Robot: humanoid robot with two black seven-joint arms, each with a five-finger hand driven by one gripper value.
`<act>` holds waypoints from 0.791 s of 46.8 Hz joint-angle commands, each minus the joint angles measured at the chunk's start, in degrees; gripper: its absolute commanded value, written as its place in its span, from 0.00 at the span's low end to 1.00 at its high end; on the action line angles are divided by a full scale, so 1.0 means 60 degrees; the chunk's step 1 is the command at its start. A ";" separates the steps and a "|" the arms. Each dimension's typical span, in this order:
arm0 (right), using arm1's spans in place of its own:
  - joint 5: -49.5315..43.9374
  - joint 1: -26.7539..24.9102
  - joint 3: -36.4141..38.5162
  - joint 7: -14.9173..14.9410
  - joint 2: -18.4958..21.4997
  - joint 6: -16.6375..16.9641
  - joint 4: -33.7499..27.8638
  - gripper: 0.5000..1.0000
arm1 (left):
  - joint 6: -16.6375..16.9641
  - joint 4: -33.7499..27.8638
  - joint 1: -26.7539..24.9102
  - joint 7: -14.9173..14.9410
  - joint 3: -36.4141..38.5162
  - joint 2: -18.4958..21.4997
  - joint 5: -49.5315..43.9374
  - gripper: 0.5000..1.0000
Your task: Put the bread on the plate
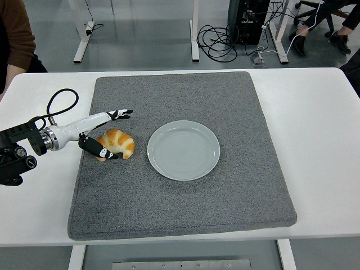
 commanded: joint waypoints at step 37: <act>0.0000 -0.0059 0.0000 -0.0014 0.0000 -0.0022 -0.0013 1.00 | 0.0084 0.0012 0.0006 -0.0352 0.0063 0.0010 0.0055 0.00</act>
